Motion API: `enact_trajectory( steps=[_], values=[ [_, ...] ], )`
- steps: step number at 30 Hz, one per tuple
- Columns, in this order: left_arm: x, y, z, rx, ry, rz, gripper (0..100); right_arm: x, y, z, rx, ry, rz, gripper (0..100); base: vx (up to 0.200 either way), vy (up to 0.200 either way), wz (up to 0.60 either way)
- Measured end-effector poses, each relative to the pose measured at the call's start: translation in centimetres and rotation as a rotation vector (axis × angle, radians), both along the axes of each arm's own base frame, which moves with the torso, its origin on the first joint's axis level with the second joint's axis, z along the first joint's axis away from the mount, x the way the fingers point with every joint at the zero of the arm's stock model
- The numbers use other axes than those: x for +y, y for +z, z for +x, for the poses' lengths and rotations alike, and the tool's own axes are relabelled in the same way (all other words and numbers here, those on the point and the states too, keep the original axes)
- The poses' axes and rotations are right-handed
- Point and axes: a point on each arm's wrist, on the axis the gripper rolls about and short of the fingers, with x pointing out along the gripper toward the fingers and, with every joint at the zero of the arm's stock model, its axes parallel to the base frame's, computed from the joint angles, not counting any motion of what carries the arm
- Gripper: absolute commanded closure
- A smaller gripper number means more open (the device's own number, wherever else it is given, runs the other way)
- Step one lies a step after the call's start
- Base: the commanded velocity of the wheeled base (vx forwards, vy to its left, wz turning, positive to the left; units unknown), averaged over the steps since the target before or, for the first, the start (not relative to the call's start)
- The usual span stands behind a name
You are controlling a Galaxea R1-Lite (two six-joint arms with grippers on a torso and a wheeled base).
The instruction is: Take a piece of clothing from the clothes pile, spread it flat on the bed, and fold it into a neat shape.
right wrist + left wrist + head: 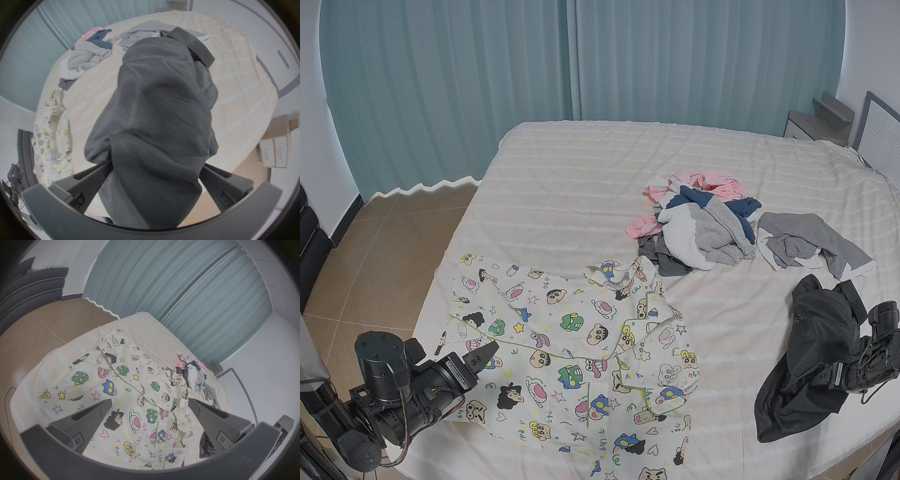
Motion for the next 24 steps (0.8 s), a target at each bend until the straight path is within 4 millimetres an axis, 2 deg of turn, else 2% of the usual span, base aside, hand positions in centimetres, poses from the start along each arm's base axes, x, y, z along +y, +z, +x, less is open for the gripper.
enact_trajectory(
  steps=[12, 13, 24],
  values=[
    [0.0, 0.0, 0.0, 0.000, 0.003, 0.001, 0, 0.2, -1.6, 1.0, 0.031, -0.007, -0.059, 0, 0.000, 0.000, 0.00],
    [0.0, 0.0, 0.0, 0.000, 0.003, 0.001, 0, 0.3, -1.6, 1.0, 0.035, -0.006, -0.057, 100, 0.000, 0.000, 0.00],
    [0.1, 0.0, 0.0, 0.000, 0.006, 0.001, 0, 0.9, -2.0, 1.9, 0.026, 0.000, -0.027, 100, 0.000, 0.000, 0.00]
  ],
)
